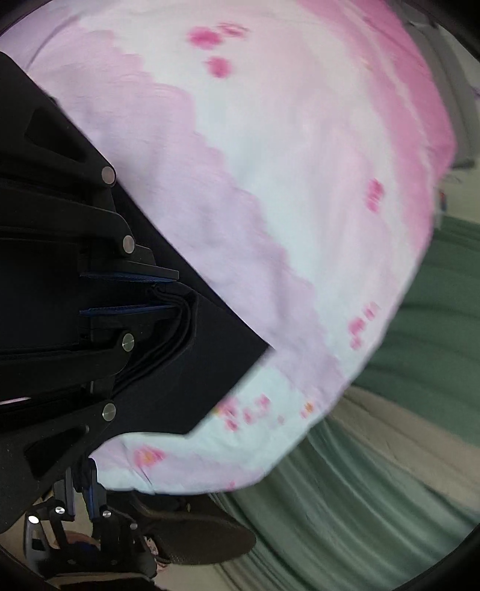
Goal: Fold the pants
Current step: 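Lift the hem end with both grippers and fold it over toward the waistband, then release the trousers from both grippers and pull back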
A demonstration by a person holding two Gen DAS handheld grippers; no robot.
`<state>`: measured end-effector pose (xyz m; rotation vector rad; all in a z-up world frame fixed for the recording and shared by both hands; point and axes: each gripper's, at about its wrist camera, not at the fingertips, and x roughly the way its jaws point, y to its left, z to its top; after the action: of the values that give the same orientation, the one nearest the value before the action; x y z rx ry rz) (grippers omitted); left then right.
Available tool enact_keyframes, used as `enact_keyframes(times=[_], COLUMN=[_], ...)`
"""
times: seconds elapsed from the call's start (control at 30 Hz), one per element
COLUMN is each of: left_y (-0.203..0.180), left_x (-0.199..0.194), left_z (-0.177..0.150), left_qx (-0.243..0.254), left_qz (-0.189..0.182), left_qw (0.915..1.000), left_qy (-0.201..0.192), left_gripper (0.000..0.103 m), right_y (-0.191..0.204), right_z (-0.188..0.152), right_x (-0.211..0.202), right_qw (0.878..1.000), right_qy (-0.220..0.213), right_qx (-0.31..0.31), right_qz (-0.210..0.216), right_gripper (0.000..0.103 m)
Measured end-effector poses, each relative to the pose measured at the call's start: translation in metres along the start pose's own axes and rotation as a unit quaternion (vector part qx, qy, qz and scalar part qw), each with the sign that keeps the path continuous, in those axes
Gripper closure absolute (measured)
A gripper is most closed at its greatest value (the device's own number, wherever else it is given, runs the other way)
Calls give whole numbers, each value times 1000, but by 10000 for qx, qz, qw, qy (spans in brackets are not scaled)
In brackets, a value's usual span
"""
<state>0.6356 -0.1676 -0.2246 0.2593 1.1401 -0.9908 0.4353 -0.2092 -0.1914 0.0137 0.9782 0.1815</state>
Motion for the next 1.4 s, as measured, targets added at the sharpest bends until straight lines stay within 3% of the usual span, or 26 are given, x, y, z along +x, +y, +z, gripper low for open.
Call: enact_keyframes(times=[0.3,0.4,0.5,0.63,0.7,0.8,0.93,1.0,1.2,1.4], left_y=[29,35,46,58,58,50,25,0,-79,-145], left_x=[24,25,11,-22,-43,-69,-100,-115,-143,-170], left_z=[-42,-51,-58,-72,-87,-112,-153,-177,-221,-245], left_qx=[-185,-109,-147,-588,-817,-1063,-1511,-1683,-2056,-2554], left_qz=[124,668,1171,1505,1789,2169,2454,2591,2796,3060], left_qw=[9995,9971,9925,9868,9805,9704,9575,9510,9377,9157], left_qy=[224,342,312,120,24,-65,-93,-71,-180,-507], left_gripper=[90,89,78,68,54,45,39,38,26,18], right_y=[33,41,46,56,62,66,73,72,61,64], right_z=[-19,-25,-28,-34,-38,-41,-44,-42,-39,-36], right_x=[69,84,99,111,116,122,100,82,16,-46], right_qw=[9966,9951,9932,9907,9890,9841,9826,9842,9909,9933], right_qy=[762,903,1056,1246,1344,1602,1602,1520,1092,744], right_qx=[-291,-384,-472,-534,-607,-506,-440,-371,-362,-483], right_qz=[74,107,85,89,138,567,825,830,697,740], right_gripper=[91,90,90,88,80,69,60,39,34,34])
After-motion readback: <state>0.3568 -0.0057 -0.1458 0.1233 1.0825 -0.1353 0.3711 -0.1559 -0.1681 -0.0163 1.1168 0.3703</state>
